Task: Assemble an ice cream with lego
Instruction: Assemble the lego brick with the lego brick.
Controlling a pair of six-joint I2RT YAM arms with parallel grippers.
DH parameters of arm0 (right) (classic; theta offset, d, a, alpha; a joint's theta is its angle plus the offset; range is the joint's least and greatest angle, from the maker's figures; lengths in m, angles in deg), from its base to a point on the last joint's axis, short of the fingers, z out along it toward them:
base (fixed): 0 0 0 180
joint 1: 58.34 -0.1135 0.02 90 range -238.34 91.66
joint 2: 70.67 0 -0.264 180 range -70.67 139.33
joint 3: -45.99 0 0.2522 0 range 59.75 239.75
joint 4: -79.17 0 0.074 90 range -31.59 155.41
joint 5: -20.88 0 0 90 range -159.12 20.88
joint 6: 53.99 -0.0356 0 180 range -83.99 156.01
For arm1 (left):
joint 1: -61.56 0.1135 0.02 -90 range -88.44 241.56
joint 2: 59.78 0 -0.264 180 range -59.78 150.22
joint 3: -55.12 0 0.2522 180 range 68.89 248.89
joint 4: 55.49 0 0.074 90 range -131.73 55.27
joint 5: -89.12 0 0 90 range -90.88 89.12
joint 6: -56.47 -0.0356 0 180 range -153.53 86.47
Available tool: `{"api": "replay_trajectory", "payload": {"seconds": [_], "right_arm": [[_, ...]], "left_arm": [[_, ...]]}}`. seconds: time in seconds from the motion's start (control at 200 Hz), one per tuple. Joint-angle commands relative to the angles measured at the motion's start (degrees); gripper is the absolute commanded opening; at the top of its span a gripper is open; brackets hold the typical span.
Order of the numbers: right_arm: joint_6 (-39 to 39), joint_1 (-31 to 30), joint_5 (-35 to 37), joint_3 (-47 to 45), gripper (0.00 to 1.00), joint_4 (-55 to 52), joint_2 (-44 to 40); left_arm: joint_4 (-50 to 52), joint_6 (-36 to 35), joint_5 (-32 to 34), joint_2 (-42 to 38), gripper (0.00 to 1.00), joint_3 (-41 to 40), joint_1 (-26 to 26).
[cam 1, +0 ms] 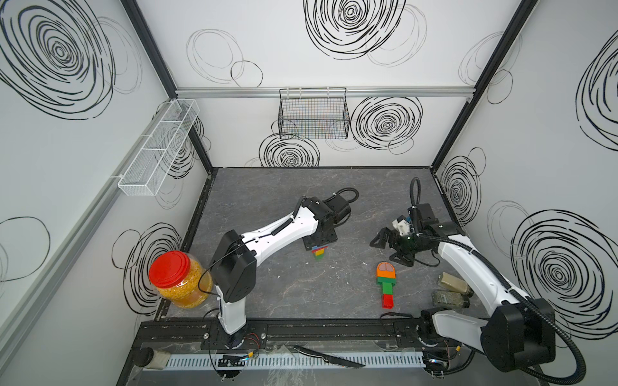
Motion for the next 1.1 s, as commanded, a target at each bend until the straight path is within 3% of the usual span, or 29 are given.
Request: {"api": "replay_trajectory", "payload": {"seconds": [0.0,0.796,1.091], "right_arm": [[0.91,0.39,-0.41,-0.22,1.00,-0.63,-1.10],[1.30,1.31,-0.79,-0.98,1.00,-0.45,-1.69],[1.73,1.88,-0.79,-0.96,1.00,-1.22,-2.08]], "left_arm": [[0.72,0.78,0.67,-0.90,0.55,0.90,0.73],[0.75,0.42,-1.48,1.49,0.54,0.05,-0.22],[1.63,-4.82,-3.72,2.24,0.54,-0.68,0.56]]}}
